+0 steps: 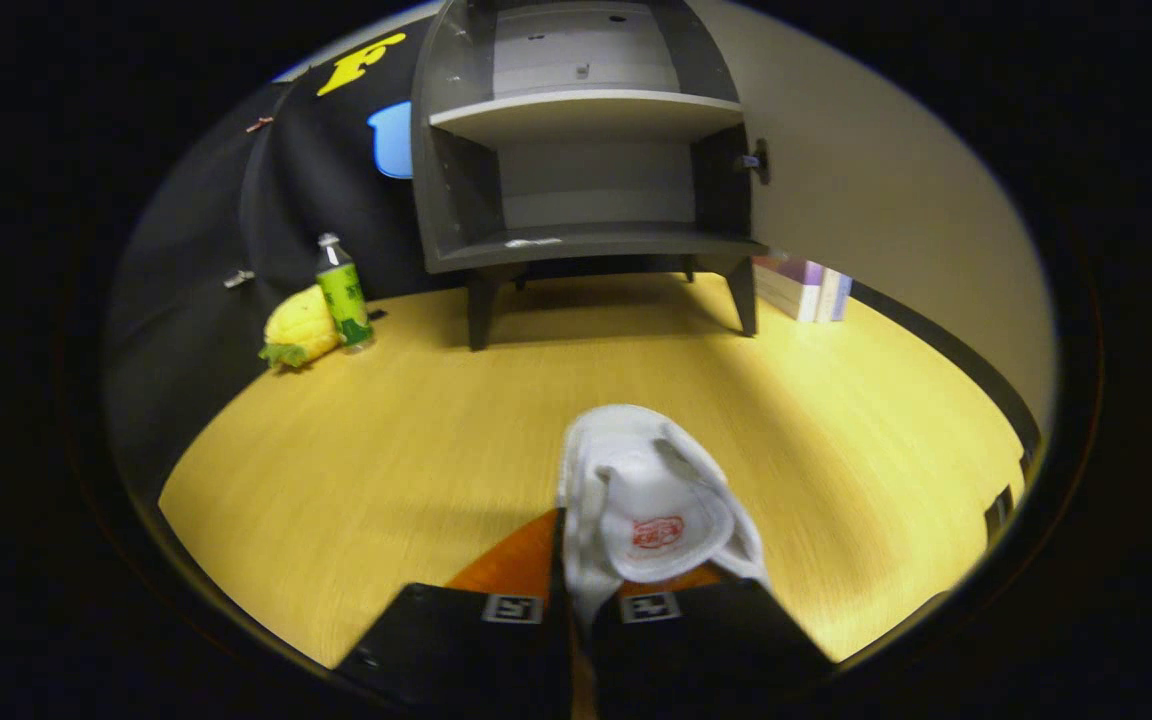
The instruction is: Open the shoe cabinet door, grab the shoes and put them into the shoe cabinet, then close the shoe cabinet door.
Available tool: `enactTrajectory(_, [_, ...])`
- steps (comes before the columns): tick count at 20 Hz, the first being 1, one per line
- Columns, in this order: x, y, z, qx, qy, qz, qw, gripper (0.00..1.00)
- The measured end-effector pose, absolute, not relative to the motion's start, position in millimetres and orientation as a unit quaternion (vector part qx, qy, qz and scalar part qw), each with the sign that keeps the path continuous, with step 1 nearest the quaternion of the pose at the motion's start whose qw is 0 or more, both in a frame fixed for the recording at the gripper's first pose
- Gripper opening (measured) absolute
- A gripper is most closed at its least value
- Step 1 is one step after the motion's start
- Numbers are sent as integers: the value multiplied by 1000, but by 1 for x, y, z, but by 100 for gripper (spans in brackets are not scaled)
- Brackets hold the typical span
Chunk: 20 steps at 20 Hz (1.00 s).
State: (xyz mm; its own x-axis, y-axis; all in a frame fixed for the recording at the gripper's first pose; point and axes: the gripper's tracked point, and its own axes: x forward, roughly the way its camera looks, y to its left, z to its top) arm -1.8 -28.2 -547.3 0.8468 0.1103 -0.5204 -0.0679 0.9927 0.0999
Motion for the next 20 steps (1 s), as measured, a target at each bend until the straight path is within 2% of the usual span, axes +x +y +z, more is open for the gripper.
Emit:
enactTrajectory(1, [1,-30,-545,38,274,44,960,7])
enactTrajectory(6, [7,-33,-493,52,263,52,962,6])
enactTrajectory(20, [59,-29,-194,33,162,66,984,6])
